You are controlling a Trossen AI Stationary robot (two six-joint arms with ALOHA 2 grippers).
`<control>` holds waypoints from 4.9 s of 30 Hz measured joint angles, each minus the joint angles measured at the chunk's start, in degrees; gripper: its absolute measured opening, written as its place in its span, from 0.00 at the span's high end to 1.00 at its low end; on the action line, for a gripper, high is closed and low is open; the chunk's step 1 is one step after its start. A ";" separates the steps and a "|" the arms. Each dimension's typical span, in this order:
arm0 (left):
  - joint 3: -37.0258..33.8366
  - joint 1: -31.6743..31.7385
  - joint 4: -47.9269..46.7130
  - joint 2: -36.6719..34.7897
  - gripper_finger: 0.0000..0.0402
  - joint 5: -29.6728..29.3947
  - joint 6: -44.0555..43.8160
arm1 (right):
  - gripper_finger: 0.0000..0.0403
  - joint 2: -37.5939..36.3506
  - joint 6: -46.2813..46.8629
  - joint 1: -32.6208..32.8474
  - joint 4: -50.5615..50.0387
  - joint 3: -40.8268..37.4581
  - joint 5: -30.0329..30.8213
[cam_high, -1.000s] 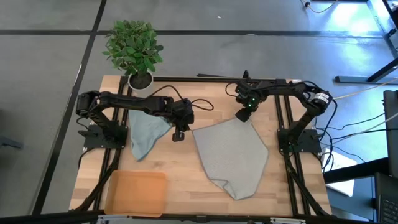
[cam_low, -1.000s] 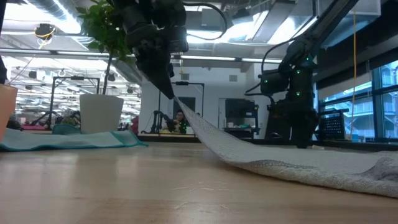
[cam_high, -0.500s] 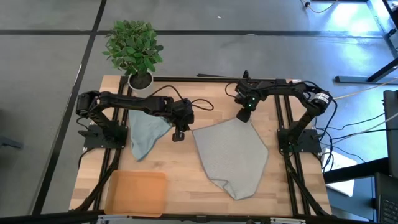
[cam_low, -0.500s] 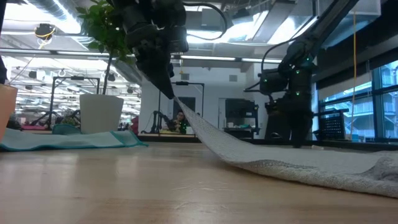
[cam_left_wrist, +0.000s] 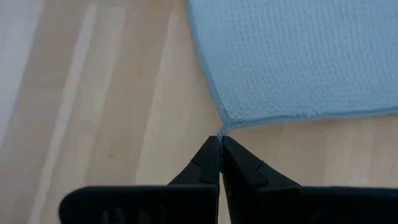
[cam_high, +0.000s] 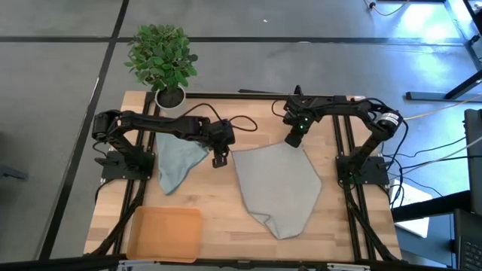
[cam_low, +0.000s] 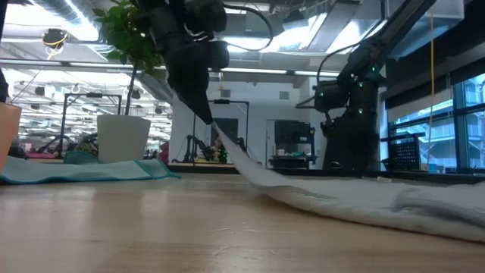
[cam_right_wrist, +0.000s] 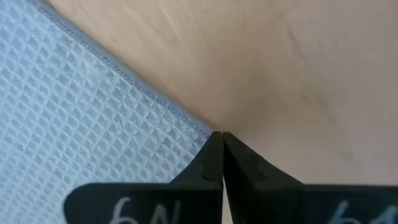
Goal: Roll microfiber towels into tight, uniform cylinder then place into a basket
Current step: Fold the gray microfiber towel
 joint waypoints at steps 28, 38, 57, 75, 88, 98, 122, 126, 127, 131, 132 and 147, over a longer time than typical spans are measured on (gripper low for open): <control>38.43 0.86 -19.04 -3.96 1.00 -32.48 8.46 | 1.00 -21.54 -2.85 2.73 -17.37 34.35 16.71; 47.84 3.86 -18.98 -3.94 1.00 -16.85 13.25 | 1.00 -21.58 -5.02 2.75 -17.54 44.09 16.87; 49.94 13.23 -22.83 -2.60 1.00 -21.80 14.64 | 1.00 -20.73 -7.53 2.66 -16.56 46.31 21.01; 49.92 13.42 -26.27 -1.80 1.00 -18.34 22.55 | 1.00 -20.11 -9.24 2.10 -18.04 46.30 21.72; 42.38 2.51 -38.72 -1.73 1.00 -7.21 11.07 | 1.00 -20.25 5.16 13.62 -38.59 44.91 16.44; 32.14 -7.27 -37.26 -1.78 1.00 -2.52 0.25 | 1.00 -22.60 15.40 23.45 -32.62 25.60 13.06; 13.86 -12.02 -26.76 -1.78 1.00 -5.73 -14.31 | 1.00 -22.95 19.87 25.60 -11.86 2.71 11.62; 10.82 -9.68 -23.43 -1.78 1.00 -8.72 -14.31 | 1.00 -22.82 16.52 21.52 -5.36 -0.84 12.62; 10.15 -9.04 -22.70 -1.78 1.00 -9.24 -14.31 | 1.00 -22.82 16.06 20.51 -3.78 -1.62 12.64; 7.80 -6.71 -19.89 -1.78 1.00 -11.41 -14.29 | 1.00 -22.80 13.62 16.56 1.13 -4.29 14.80; 6.91 -6.17 -18.59 -1.78 1.00 -11.99 -14.29 | 1.00 -22.80 12.88 15.76 2.23 -4.70 15.51; -3.53 0.76 -0.93 -1.78 1.00 -18.67 -13.87 | 1.00 -22.15 4.55 6.17 15.93 -9.20 17.07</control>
